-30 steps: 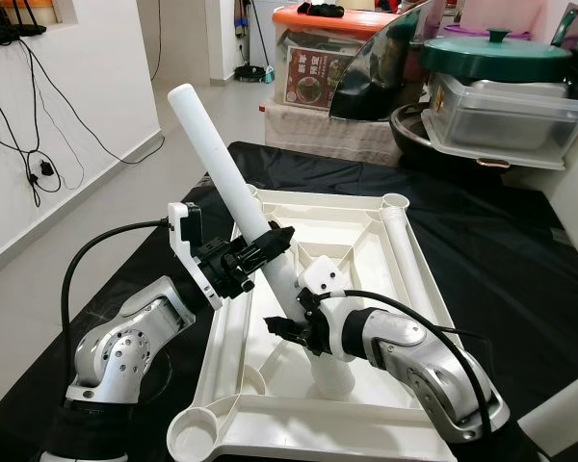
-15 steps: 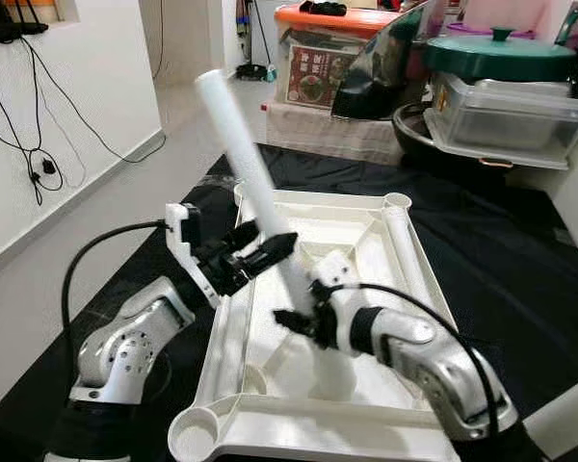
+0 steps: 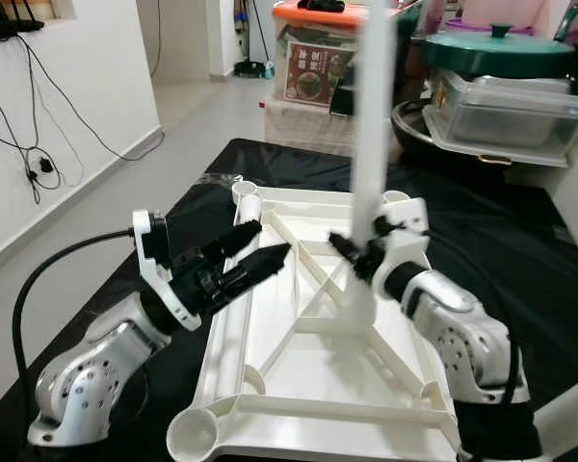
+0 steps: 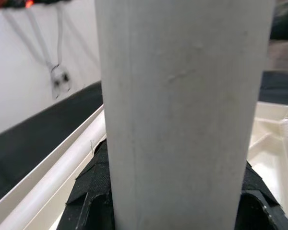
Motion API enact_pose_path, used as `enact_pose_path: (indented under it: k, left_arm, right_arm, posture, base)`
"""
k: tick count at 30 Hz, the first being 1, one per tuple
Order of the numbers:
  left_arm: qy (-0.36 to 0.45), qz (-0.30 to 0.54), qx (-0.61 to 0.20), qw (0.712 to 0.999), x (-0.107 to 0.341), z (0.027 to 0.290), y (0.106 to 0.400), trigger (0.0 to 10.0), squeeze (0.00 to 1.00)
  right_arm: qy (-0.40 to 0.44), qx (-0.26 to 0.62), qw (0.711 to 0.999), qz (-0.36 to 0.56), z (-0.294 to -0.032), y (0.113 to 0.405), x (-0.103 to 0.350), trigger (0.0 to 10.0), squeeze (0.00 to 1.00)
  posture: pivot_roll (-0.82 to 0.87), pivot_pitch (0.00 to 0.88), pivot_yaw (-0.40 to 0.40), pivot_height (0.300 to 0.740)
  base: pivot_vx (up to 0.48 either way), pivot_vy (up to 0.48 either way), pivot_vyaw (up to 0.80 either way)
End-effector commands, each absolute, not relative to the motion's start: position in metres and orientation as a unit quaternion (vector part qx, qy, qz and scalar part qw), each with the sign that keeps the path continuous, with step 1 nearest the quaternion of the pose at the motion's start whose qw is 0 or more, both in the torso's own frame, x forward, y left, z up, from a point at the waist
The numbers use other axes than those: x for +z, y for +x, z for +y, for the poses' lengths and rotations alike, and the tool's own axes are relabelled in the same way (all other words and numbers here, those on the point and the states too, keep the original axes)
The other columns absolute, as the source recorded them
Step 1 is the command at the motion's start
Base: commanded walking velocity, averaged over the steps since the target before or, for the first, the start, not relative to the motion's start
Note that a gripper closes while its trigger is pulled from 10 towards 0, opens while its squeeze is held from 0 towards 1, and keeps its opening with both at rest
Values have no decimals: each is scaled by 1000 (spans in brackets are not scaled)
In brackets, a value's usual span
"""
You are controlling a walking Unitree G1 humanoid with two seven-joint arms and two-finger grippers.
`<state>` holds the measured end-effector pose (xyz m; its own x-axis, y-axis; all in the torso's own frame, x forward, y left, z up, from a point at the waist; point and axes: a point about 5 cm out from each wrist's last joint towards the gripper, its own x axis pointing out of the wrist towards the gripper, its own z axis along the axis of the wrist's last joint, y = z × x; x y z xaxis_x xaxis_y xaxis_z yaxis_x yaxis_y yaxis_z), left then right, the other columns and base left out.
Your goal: Building children table
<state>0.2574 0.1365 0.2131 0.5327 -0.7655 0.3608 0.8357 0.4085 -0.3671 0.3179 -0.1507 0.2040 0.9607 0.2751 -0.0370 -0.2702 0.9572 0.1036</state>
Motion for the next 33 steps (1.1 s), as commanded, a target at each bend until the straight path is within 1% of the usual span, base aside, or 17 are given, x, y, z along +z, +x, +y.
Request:
enact_pose_path:
  k: [1, 2, 3, 4, 5, 6, 7, 9, 10, 11, 12, 17, 20, 21, 27, 30, 33]
  left_arm:
    - [-254, -52, -450, 855, 204, 139, 262, 10000, 0]
    - [-236, -31, -413, 879, 193, 141, 268, 10000, 0]
    - [-201, 7, -355, 913, 174, 146, 275, 10000, 0]
    - [-201, 7, -355, 913, 174, 146, 275, 10000, 0]
    - [-167, 38, -312, 935, 158, 149, 278, 10000, 0]
    - [-167, 38, -312, 935, 158, 149, 278, 10000, 0]
    - [-140, 60, -285, 946, 148, 151, 278, 10000, 0]
    - [-140, 60, -285, 946, 148, 151, 278, 10000, 0]
    - [-124, 84, -257, 955, 139, 150, 276, 10000, 0]
    - [-124, 84, -257, 955, 139, 150, 276, 10000, 0]
    - [-120, 85, -232, 962, 137, 148, 271, 10000, 0]
    - [-116, 53, -184, 975, 143, 147, 257, 10000, 0]
    - [-113, 45, -181, 976, 145, 146, 256, 10000, 0]
    - [-105, 35, -195, 975, 148, 140, 256, 10000, 0]
    - [-95, 33, -203, 974, 147, 135, 257, 10000, 0]
    - [-92, 29, -205, 974, 146, 132, 258, 10000, 0]
    - [-83, 29, -204, 975, 145, 130, 257, 10000, 0]
  right_arm:
    - [61, 118, 991, 8, -154, 321, 209, 0, 0]
    - [69, 103, 992, -4, -157, 322, 213, 0, 0]
    - [79, 93, 992, -18, -158, 322, 218, 0, 0]
    - [79, 93, 992, -18, -158, 322, 218, 0, 0]
    - [87, 88, 992, -28, -159, 321, 221, 0, 0]
    - [87, 88, 992, -28, -159, 321, 221, 0, 0]
    - [92, 84, 992, -35, -160, 321, 223, 0, 0]
    - [92, 84, 992, -35, -160, 321, 223, 0, 0]
    - [93, 79, 992, -40, -162, 318, 224, 0, 0]
    - [93, 79, 992, -40, -162, 318, 224, 0, 0]
    - [91, 71, 992, -56, -163, 312, 224, 0, 0]
    - [109, 73, 986, -99, -159, 291, 228, 0, 0]
    - [114, 73, 985, -105, -158, 288, 227, 0, 0]
    - [119, 80, 984, -108, -152, 282, 225, 0, 0]
    - [126, 85, 982, -108, -148, 280, 223, 0, 0]
    - [138, 92, 980, -106, -144, 279, 222, 0, 0]
    - [152, 102, 978, -104, -138, 277, 221, 0, 0]
  posture:
    - [91, 0, -81, 740]
    - [90, 0, -80, 740]
    - [85, 0, -74, 740]
    - [85, 0, -74, 740]
    - [82, 0, -72, 740]
    - [82, 0, -72, 740]
    - [82, 0, -70, 740]
    - [82, 0, -70, 740]
    - [89, 0, -75, 740]
    - [89, 0, -75, 740]
    - [99, 0, -85, 740]
    - [102, 0, -91, 740]
    - [95, 0, -89, 740]
    - [90, 0, -82, 740]
    - [88, 0, -80, 740]
    - [94, 0, -77, 740]
    - [95, 0, -75, 740]
  base:
    - [0, 0, 0]
    - [0, 0, 0]
    - [0, 0, 0]
    - [0, 0, 0]
    - [0, 0, 0]
    - [0, 0, 0]
    - [0, 0, 0]
    - [0, 0, 0]
    - [0, 0, 0]
    - [0, 0, 0]
    - [0, 0, 0]
    - [0, 0, 0]
    - [0, 0, 0]
    - [0, 0, 0]
    - [0, 0, 0]
    - [0, 311, 0]
    - [0, 425, -552]
